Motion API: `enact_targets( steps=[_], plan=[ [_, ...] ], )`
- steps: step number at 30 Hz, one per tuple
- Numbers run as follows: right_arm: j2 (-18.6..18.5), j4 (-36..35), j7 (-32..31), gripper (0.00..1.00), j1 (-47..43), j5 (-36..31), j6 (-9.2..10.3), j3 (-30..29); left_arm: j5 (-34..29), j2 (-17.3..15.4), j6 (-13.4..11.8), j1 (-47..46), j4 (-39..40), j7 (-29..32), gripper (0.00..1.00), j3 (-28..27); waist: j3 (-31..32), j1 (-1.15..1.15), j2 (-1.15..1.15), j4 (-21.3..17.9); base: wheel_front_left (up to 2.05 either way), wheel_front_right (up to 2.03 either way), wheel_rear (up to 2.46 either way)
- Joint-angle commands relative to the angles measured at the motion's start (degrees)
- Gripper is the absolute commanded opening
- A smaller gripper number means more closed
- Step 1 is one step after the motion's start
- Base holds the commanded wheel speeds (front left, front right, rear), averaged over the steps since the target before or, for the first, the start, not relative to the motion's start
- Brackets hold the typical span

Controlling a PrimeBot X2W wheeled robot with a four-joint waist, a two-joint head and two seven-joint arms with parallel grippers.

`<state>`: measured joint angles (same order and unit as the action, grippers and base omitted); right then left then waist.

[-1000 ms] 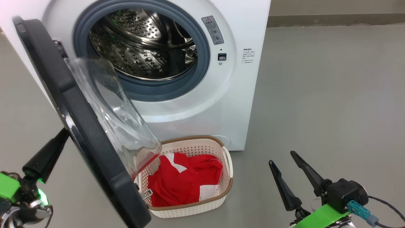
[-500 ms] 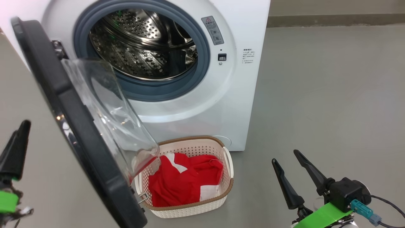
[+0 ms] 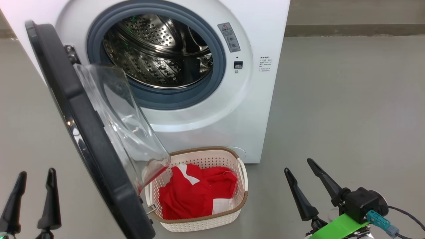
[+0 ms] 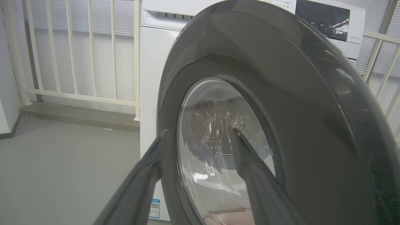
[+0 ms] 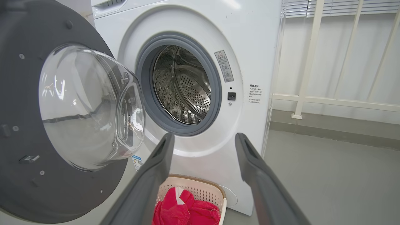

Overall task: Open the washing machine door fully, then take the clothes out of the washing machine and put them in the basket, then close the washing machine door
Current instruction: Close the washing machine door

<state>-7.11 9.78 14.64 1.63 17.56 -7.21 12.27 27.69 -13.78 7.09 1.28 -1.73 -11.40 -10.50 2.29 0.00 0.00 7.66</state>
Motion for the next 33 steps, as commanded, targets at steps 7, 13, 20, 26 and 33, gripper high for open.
enact_targets(
  steps=[7, 13, 20, 26, 33],
  plan=[
    [0.01, -1.42, 0.36, 1.00, 0.73, -0.01, -0.28, 1.63, -9.04, 0.36, -1.62, -1.06, -3.01, -3.54, 1.00, -2.26, 0.38, 0.00, 0.00, 0.19, 0.00, 0.00, 0.00],
    [-0.03, -1.65, 0.36, 1.00, 0.85, -0.07, -0.28, 1.35, -17.55, 6.59, -0.61, 0.61, -3.85, -3.59, 1.00, -5.04, 0.00, 0.00, 0.00, 0.45, 0.00, 0.00, 0.00],
    [-0.09, -1.65, 0.36, 1.00, 0.96, -0.13, -0.28, 1.38, -19.10, 8.16, -0.22, 0.80, -4.52, -3.59, 1.00, -5.68, -0.45, 0.00, 0.00, 0.66, 0.00, 0.00, 0.00],
    [-0.04, -1.53, 0.36, 1.00, 1.29, -0.05, -0.28, 1.46, -20.06, 9.09, -0.05, 0.55, -4.97, -3.59, 1.00, -6.47, -0.79, 0.00, 0.00, 0.62, 0.00, 0.00, 0.00],
    [0.09, -1.40, 0.36, 1.00, 1.58, -0.03, -0.28, 1.46, -20.41, 9.83, 0.14, 0.36, -4.94, -3.60, 1.00, -6.70, -1.09, 0.00, 0.00, 0.53, 0.00, 0.00, 0.00]
  ],
)
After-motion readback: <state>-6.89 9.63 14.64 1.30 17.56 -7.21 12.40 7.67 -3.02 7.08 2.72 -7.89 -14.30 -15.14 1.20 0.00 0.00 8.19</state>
